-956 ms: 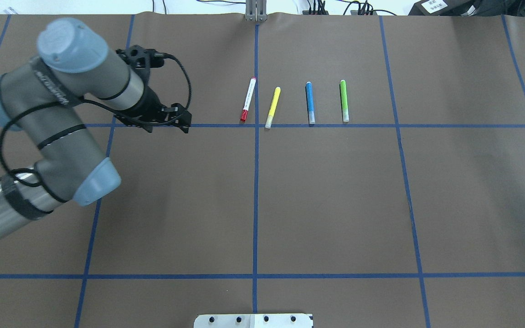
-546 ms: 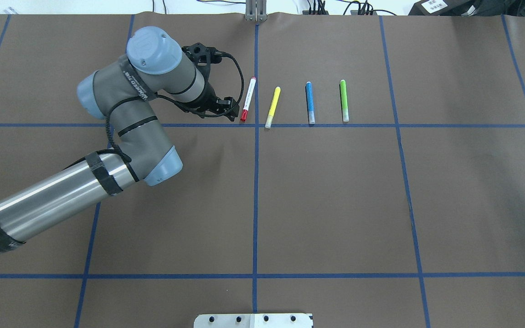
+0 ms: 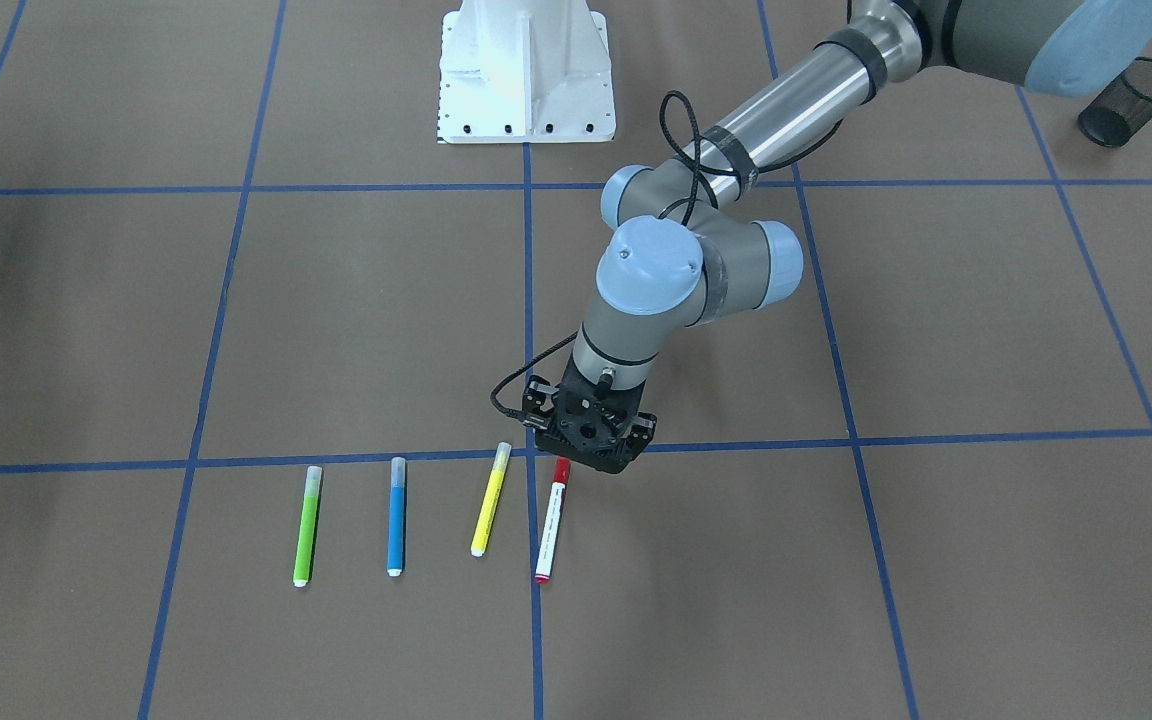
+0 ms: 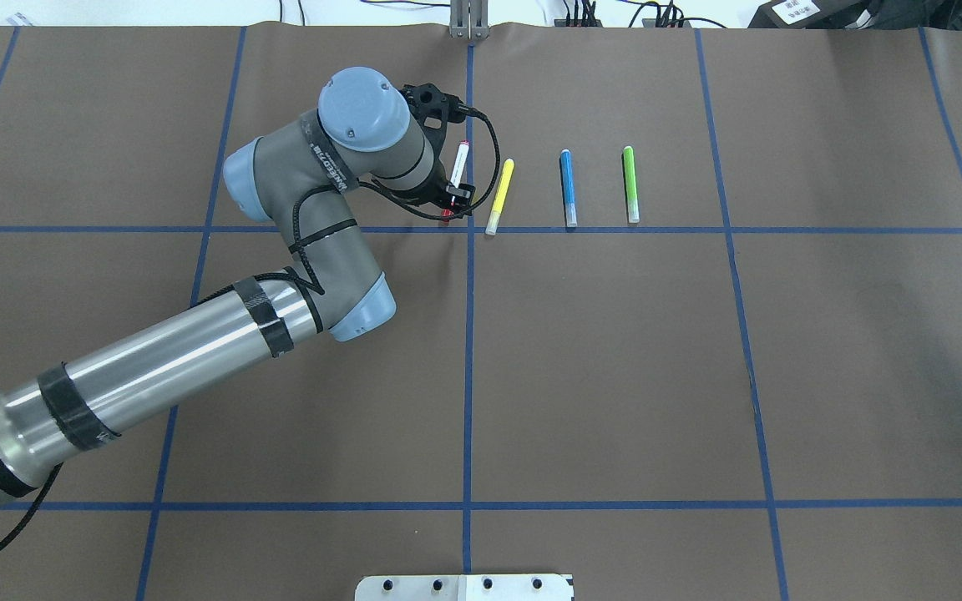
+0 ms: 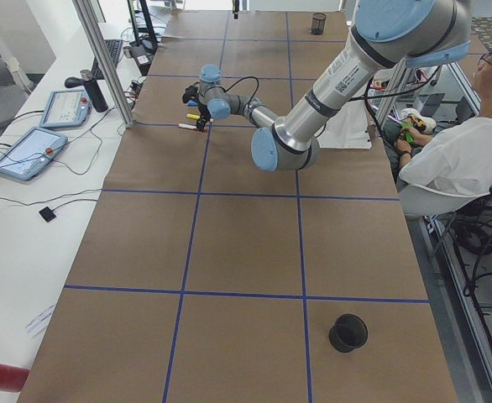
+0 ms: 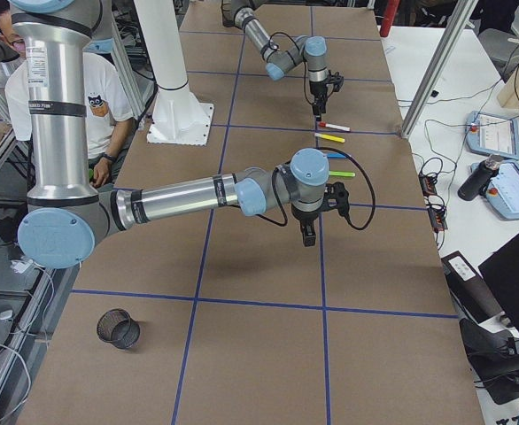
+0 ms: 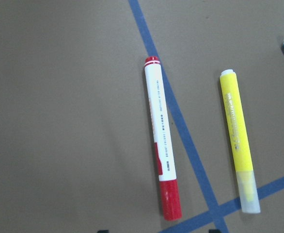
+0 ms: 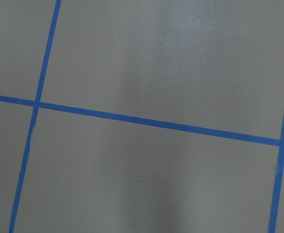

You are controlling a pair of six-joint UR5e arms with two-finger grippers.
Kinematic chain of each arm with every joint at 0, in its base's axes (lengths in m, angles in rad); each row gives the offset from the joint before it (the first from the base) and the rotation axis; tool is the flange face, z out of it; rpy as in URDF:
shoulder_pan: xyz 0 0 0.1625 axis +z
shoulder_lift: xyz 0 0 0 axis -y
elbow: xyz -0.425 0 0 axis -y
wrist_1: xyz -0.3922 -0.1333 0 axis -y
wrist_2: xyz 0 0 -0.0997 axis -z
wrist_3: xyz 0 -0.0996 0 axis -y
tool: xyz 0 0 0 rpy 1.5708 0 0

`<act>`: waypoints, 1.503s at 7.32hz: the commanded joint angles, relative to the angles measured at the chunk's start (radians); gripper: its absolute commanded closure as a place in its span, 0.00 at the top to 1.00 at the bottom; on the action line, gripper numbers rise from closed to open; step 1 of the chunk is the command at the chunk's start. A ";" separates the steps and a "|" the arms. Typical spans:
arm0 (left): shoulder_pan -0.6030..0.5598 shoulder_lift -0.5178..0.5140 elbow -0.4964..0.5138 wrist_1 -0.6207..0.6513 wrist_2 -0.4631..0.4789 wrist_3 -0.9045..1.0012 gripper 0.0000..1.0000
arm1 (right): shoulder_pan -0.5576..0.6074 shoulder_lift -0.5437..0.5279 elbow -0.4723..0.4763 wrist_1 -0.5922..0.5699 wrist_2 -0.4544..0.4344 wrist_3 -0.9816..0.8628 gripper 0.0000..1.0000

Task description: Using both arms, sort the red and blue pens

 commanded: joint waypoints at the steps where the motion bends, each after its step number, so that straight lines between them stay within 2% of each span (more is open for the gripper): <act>1: 0.010 -0.029 0.041 -0.002 0.018 0.002 0.64 | -0.011 0.000 -0.007 0.001 0.001 -0.001 1.00; 3: 0.012 -0.057 0.087 -0.005 0.063 0.002 0.63 | -0.025 -0.003 -0.009 0.002 0.003 0.002 1.00; 5: 0.015 -0.060 0.114 -0.011 0.065 0.002 0.61 | -0.036 -0.003 -0.016 0.002 0.001 0.002 1.00; 6: 0.015 -0.060 0.113 -0.011 0.065 0.002 0.48 | -0.037 -0.003 -0.018 0.002 0.001 0.004 1.00; 8: 0.015 -0.060 0.115 -0.010 0.065 0.002 0.38 | -0.043 -0.003 -0.021 0.001 0.001 0.004 1.00; 9: 0.015 -0.060 0.115 -0.010 0.065 0.002 0.26 | -0.048 -0.003 -0.022 0.001 0.001 0.006 1.00; 10: 0.015 -0.059 0.113 -0.010 0.065 0.002 0.08 | -0.050 -0.003 -0.026 0.001 0.001 0.006 1.00; 11: 0.013 -0.059 0.105 -0.008 0.064 -0.001 0.00 | -0.050 0.000 -0.032 0.001 0.001 0.006 1.00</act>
